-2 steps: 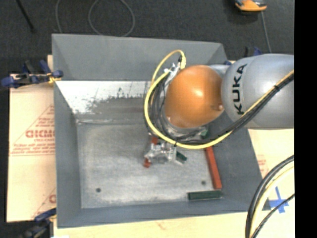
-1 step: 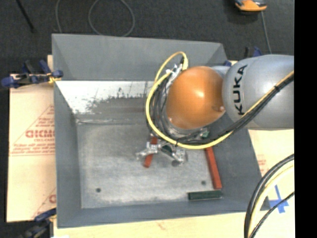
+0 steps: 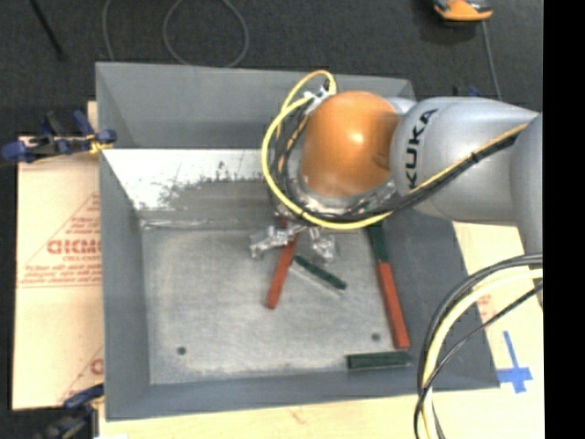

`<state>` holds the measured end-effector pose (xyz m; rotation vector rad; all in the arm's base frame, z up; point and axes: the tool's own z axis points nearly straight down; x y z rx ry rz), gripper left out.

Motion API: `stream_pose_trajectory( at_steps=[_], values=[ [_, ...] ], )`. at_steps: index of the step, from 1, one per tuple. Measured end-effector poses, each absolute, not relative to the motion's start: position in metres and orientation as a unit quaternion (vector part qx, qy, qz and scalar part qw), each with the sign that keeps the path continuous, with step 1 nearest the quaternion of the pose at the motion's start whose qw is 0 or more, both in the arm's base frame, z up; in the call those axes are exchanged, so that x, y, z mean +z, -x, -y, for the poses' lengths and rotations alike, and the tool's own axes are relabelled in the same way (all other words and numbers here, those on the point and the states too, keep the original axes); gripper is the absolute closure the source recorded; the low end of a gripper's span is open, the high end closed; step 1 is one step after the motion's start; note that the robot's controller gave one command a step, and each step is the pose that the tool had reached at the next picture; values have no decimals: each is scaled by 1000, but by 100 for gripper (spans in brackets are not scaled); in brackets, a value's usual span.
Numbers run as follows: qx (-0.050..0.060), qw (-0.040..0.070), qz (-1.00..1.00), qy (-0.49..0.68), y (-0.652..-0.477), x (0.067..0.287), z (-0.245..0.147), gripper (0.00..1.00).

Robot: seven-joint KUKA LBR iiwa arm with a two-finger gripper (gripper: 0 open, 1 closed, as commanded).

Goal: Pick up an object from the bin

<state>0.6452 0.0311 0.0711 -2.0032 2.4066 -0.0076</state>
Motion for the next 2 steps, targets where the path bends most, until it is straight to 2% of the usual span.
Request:
stream_pose_trajectory(
  at_steps=[1,2],
  values=[
    [-1,5,-769,639,-644,74,-34,100],
    [-4,5,-771,637,-625,255,-32,100]
  ],
)
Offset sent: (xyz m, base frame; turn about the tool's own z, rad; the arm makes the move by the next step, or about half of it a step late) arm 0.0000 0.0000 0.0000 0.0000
